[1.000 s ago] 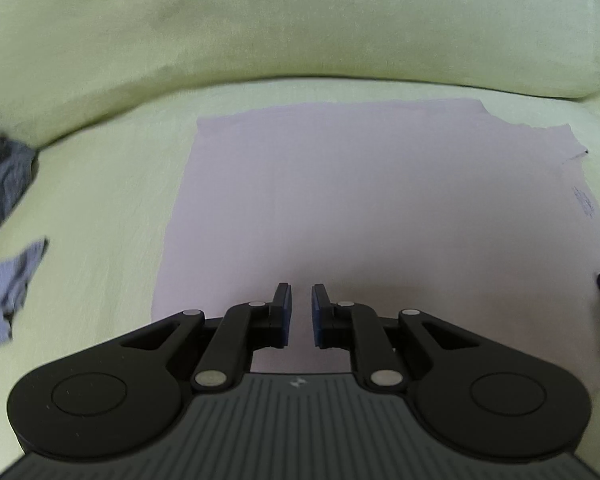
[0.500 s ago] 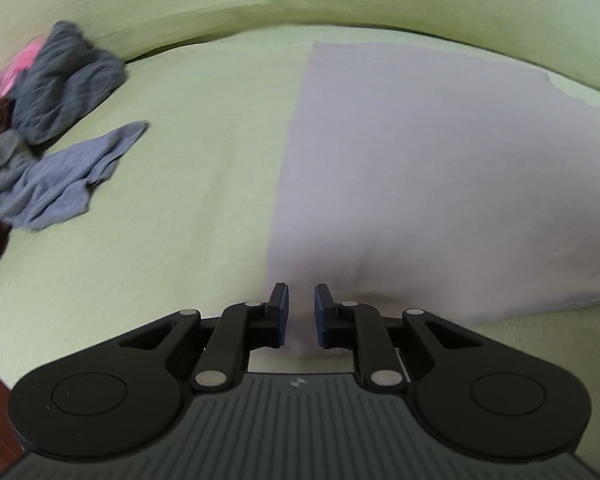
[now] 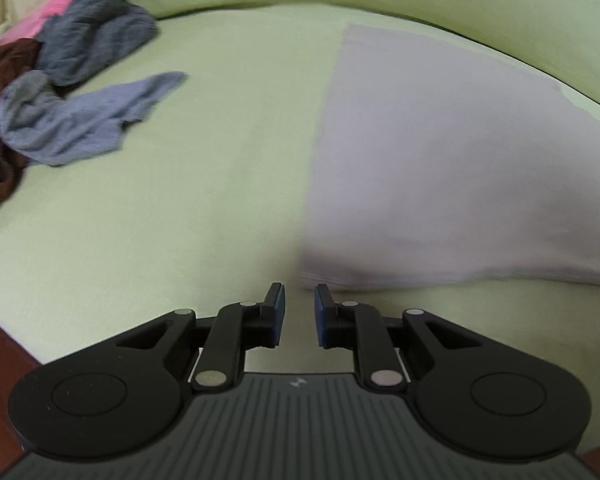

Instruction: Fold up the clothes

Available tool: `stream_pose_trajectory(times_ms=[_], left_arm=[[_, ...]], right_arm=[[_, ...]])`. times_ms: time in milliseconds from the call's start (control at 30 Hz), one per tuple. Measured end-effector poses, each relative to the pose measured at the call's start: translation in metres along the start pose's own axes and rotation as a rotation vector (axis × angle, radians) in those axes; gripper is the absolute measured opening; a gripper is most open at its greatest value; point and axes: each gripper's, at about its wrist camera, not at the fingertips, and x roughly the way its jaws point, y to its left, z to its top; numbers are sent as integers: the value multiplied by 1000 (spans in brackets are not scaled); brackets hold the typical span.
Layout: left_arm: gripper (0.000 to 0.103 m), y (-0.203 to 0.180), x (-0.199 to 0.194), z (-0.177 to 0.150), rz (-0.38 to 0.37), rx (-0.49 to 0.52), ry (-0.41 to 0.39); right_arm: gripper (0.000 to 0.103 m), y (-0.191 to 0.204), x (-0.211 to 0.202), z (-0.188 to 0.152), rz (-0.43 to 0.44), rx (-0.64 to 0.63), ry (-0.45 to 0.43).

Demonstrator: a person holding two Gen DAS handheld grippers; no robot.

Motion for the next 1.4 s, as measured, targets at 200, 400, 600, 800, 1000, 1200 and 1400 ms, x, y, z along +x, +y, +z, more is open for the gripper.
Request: stream_pose_trajectory(times_ms=[200,400,600,800,1000,1200,1400], left_arm=[[21,-27,4,-7,-58,46,32],[21,-25,6,-12,-58,39,51],[21,-21,4,-12,-47,25,58],[21,-6,-3,-8,-40,7,15],[21,19,-3,-8,-10,-47,17],[21,37,0,-11,-13,-77,20],[21,49,2,-8,-25,-109,2]], right_arm=[[26,30,13,1,-37,-239,47],[1,28,21,-4,-16,-346,76],[0,23,9,-21,24,-337,100],[5,8,-2,21,157,-21,0],[7,19,50,52,269,208,-14],[8,52,88,36,330,238,110],[18,75,71,56,360,190,58]])
